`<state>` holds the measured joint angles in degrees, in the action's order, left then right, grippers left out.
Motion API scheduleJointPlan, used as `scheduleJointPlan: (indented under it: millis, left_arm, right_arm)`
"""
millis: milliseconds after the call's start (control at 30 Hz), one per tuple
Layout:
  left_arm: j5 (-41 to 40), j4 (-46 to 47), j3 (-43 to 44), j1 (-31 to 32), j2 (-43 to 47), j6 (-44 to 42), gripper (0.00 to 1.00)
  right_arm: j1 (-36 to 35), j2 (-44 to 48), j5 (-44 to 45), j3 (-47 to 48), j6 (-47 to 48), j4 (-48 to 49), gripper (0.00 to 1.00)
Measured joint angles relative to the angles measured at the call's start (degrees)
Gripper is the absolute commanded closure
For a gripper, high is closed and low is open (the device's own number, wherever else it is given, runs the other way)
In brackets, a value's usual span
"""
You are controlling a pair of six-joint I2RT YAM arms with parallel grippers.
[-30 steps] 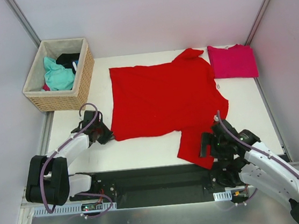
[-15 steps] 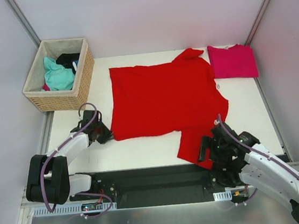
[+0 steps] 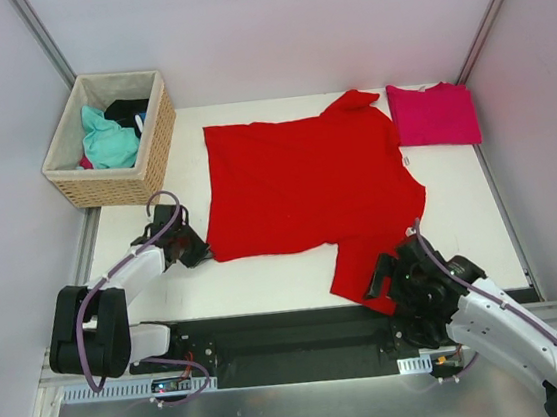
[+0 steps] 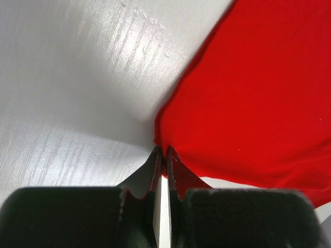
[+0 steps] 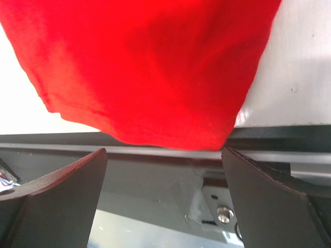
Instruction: Fold and stack the t-shirts
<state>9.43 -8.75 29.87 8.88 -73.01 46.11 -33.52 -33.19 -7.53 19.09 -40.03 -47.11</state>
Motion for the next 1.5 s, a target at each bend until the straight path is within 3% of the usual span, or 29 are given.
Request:
scheduleJointPlan:
  millis: [533,833,1033,1133,1233,1400,1500]
  left_arm:
    - [0.9,0.0,1.5,-0.4,-2.0,-0.5,1.00]
    - [0.9,0.0,1.8,-0.4,-2.5,-0.5,1.00]
    - [0.9,0.1,1.9,-0.4,-2.6,-0.5,1.00]
    - [0.9,0.1,1.9,-0.7,-2.6,-0.5,1.00]
    - [0.9,0.1,1.9,-0.7,-2.6,-0.5,1.00]
    - [0.9,0.1,1.9,-0.7,-2.6,-0.5,1.00]
    - [1.0,0.1,1.9,-0.7,-2.6,-0.5,1.00]
  right_arm:
    - [8.0,-0.6,-0.8,-1.8,1.7,2.7,0.02]
    - [8.2,-0.6,-0.6,-2.0,3.4,2.6,0.06]
    - [8.2,-1.9,0.2,-2.0,3.8,2.7,0.29]
    - [8.2,-2.5,0.5,-2.0,4.3,2.7,0.52]
    - [8.2,-2.8,0.8,-2.0,4.5,2.3,0.65]
    - [8.3,-3.2,0.9,-2.0,4.6,1.8,0.70]
    - [8.3,-3.2,0.9,-2.0,4.6,1.8,0.83]
